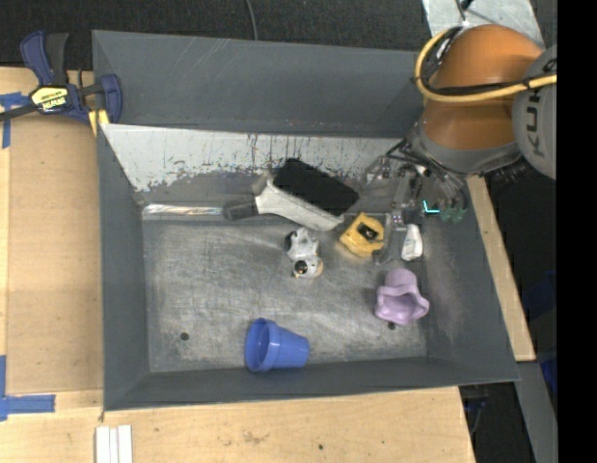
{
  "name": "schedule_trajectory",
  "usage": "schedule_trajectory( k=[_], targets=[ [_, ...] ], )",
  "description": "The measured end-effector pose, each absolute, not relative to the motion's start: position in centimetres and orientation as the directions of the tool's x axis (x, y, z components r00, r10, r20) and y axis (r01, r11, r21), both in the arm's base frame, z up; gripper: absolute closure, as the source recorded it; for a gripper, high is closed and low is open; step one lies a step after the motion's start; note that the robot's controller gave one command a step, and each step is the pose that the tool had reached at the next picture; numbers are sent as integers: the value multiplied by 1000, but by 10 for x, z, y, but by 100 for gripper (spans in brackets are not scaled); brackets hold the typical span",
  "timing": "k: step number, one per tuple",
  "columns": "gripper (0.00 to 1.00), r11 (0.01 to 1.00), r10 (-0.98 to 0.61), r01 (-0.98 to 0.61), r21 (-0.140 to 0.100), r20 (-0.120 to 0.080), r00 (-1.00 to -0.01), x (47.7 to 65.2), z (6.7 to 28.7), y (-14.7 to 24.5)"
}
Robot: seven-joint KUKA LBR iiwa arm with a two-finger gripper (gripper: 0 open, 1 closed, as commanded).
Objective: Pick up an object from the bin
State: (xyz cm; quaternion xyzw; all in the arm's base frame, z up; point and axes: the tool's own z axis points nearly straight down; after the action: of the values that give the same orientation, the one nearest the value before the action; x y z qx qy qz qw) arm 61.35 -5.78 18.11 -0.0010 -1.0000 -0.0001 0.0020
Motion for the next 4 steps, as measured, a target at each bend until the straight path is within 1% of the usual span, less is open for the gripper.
schedule_trajectory(
  k=[1, 2, 3, 4],
  targets=[
    [0, 1000, 1, 1, -1, -4, -1000, 615, 186, -58],
    [0, 987, -162, -162, -1, -6, -987, 615, 132, -19],
    [0, 956, -292, -292, -4, -8, -956, 591, 133, 3],
    [0, 877, -480, -480, -2, -4, -877, 617, 142, 15]
  ],
)
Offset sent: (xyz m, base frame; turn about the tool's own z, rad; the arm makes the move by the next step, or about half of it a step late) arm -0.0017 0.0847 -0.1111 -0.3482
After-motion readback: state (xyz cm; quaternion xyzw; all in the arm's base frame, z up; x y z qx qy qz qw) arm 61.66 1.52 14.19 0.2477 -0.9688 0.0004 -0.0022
